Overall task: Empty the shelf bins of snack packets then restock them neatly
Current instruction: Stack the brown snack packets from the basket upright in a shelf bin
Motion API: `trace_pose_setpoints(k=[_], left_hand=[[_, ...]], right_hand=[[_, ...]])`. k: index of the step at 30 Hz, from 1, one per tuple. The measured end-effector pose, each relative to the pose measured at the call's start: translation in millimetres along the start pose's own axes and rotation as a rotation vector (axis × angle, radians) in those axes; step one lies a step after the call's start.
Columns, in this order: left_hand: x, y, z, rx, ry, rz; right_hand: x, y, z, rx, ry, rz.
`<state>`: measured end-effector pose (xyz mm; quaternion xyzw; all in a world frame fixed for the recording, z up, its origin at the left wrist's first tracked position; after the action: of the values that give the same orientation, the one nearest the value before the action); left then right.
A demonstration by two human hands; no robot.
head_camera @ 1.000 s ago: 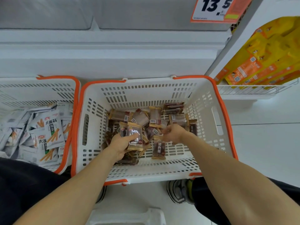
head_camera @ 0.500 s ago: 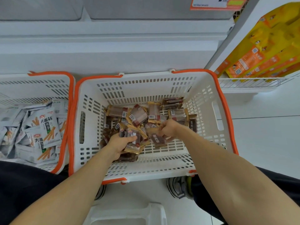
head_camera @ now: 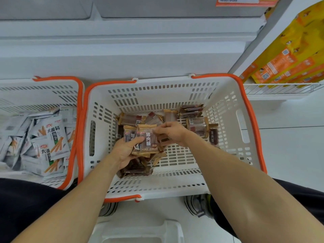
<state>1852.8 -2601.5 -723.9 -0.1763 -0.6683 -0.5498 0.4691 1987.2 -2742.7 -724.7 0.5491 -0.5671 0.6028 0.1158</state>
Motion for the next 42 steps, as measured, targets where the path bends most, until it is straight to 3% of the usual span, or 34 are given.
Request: trace_pose_setpoints(k=[3, 4, 7, 11, 14, 20, 22, 26, 29, 37, 42], left_hand=[[-5, -9, 18, 0.031, 0.086, 0.029], [-6, -12, 23, 0.039, 0.108, 0.043], [-5, -18, 33, 0.049, 0.151, 0.065], [-6, -16, 37, 0.075, 0.179, 0.062], [-4, -8, 37, 0.106, 0.215, 0.048], [17, 38, 23, 0.266, 0.328, -0.159], [30, 61, 18, 0.334, 0.296, -0.238], [60, 95, 13, 0.35, 0.149, -0.338], [88, 118, 3, 0.343, 0.009, -0.374], [142, 156, 8, 0.335, -0.07, -0.396], [176, 207, 30, 0.191, -0.133, -0.488]], right_hand=[[-15, -28, 9, 0.479, 0.318, 0.318], [-19, -35, 2, 0.655, 0.348, 0.409], [-35, -39, -23, 0.964, 0.255, 0.425], [-44, -39, -32, 1.091, 0.317, 0.392], [-35, -55, -32, 0.959, 0.258, 0.359], [25, -86, -62, 0.591, 0.075, 0.569], [47, -84, -74, 0.5, 0.0, 0.599], [78, -104, -65, 0.202, 0.047, 0.672], [97, -121, -59, 0.089, 0.03, 0.623], [153, -164, -67, 0.177, -0.127, 0.607], [204, -199, -78, 0.489, -0.224, 0.634]])
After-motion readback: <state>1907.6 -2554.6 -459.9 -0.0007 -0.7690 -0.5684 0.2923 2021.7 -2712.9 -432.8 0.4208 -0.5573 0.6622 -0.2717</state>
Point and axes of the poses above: each hand's wrist, its own x-axis away from the middle knuckle, its own z-axis out of the back of the hand, y = z × x, the point moved 6 cm from there along -x, towards the middle knuckle, and after that the axes turned 14 degrees about -x, right-handed, at the moved point
